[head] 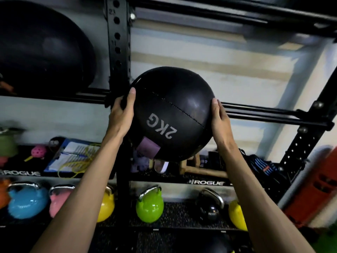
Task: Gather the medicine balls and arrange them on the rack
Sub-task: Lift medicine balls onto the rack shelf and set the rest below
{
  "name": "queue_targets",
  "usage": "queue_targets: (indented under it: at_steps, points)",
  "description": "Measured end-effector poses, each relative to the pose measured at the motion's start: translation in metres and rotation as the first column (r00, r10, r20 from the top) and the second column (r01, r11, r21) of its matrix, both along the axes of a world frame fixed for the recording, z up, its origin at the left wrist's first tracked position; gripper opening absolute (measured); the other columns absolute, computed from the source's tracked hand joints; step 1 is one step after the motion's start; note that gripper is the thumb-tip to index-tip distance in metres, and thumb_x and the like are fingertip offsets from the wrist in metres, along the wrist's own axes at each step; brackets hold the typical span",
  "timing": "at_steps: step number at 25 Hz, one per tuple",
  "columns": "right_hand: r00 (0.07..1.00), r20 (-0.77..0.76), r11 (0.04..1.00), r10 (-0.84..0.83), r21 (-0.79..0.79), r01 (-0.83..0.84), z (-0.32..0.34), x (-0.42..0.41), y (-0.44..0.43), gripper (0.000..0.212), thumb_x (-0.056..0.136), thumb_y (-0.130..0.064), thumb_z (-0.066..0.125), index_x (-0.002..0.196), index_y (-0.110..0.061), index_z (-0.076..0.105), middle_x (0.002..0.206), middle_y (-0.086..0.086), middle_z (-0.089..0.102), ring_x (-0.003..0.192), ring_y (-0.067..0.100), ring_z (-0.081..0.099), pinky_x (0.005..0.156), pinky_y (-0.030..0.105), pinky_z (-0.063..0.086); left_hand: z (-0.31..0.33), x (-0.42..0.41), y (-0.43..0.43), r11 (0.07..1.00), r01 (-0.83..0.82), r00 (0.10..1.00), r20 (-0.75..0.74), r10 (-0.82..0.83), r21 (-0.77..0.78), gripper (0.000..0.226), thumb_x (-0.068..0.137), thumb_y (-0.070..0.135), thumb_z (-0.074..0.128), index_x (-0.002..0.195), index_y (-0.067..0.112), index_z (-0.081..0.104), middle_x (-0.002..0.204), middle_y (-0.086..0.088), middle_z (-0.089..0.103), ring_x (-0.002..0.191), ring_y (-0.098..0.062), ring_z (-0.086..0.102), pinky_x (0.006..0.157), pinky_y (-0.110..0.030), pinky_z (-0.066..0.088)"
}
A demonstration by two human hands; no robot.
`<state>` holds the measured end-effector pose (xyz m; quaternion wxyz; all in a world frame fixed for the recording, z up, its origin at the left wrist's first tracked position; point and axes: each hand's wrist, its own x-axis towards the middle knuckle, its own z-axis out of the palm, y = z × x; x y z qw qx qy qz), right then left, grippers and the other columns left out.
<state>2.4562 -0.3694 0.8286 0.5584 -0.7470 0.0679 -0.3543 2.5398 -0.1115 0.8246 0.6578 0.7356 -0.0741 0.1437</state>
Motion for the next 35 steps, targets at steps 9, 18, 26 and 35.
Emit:
queue_targets:
  at_steps: [9, 18, 26, 35]
  points:
    - [0.971, 0.220, 0.996, 0.089, -0.034, -0.084, 0.076, 0.082, -0.012, 0.081, 0.083, -0.077, 0.047, 0.145, -0.027, 0.040, 0.142, -0.004, 0.055, 0.128, 0.010, 0.054, 0.112, 0.039, 0.042, 0.084, 0.061, -0.021, 0.985, -0.104, 0.989, 0.092, 0.117, -0.136, 0.084, 0.085, 0.084, 0.031, 0.144, 0.025, 0.043, 0.142, 0.000, 0.051, 0.124, -0.020, 0.051, 0.099, -0.036, 0.043]
    - [0.948, 0.284, 0.986, 0.142, -0.122, -0.111, 0.087, 0.178, -0.021, 0.070, 0.095, -0.062, 0.043, 0.156, -0.033, 0.024, 0.157, -0.005, 0.033, 0.146, 0.012, 0.031, 0.123, 0.039, 0.025, 0.087, 0.126, -0.047, 0.998, -0.045, 0.950, 0.308, 0.058, -0.050, 0.064, 0.100, 0.054, 0.045, 0.155, 0.029, 0.024, 0.161, -0.001, 0.030, 0.146, -0.020, 0.030, 0.119, -0.040, 0.027]
    - [0.990, 0.111, 0.981, 0.091, -0.178, -0.070, 0.083, 0.238, -0.045, 0.073, 0.097, -0.067, 0.032, 0.159, -0.035, 0.012, 0.164, 0.003, 0.021, 0.152, 0.023, 0.020, 0.125, 0.042, 0.015, 0.108, 0.191, -0.072, 0.977, -0.149, 0.982, 0.137, 0.128, 0.154, 0.063, 0.097, 0.069, 0.025, 0.155, 0.045, 0.020, 0.164, -0.012, 0.017, 0.148, -0.047, 0.008, 0.118, -0.059, 0.012]
    - [0.995, 0.045, 0.972, 0.087, -0.222, -0.075, 0.075, 0.211, -0.046, 0.067, 0.102, -0.054, 0.041, 0.159, -0.026, 0.020, 0.160, 0.006, 0.031, 0.147, 0.022, 0.031, 0.123, 0.039, 0.023, 0.106, 0.181, -0.072, 0.962, -0.174, 0.978, 0.149, 0.144, 0.212, 0.061, 0.100, 0.063, 0.027, 0.156, 0.038, 0.024, 0.161, -0.016, 0.025, 0.148, -0.041, 0.018, 0.117, -0.054, 0.021]
